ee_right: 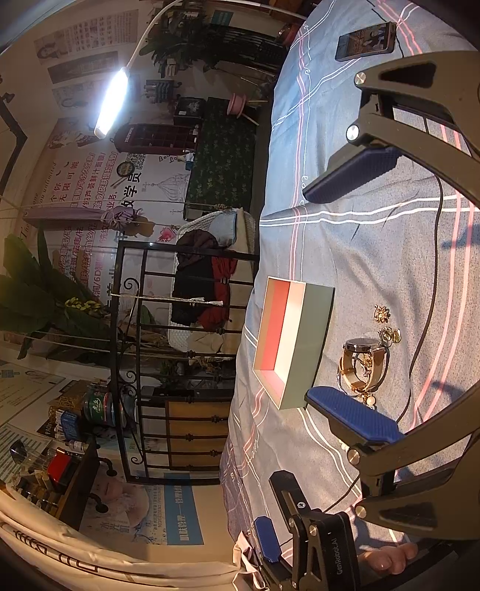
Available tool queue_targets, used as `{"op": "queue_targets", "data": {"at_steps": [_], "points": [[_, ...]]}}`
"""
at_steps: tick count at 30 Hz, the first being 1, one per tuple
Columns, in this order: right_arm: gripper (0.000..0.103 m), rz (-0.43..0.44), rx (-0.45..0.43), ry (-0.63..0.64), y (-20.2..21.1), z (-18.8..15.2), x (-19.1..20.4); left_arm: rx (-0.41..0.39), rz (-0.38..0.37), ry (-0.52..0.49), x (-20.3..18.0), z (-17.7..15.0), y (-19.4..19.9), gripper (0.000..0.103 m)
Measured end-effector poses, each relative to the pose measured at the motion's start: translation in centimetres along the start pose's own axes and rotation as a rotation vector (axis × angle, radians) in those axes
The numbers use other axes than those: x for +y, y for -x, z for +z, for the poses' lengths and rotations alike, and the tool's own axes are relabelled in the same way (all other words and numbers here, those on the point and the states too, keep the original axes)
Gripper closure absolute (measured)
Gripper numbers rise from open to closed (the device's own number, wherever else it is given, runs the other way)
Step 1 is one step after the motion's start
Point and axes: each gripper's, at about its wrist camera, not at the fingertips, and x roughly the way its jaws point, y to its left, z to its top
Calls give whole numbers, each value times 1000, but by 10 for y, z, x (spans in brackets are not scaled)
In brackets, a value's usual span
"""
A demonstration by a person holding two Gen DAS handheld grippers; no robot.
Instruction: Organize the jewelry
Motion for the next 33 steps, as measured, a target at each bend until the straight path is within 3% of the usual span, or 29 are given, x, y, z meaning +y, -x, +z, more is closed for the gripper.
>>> {"op": "queue_targets", "data": {"at_steps": [33], "points": [[6, 20, 27, -12, -5, 1, -2, 27, -23, -6, -3, 1, -7, 7]]}}
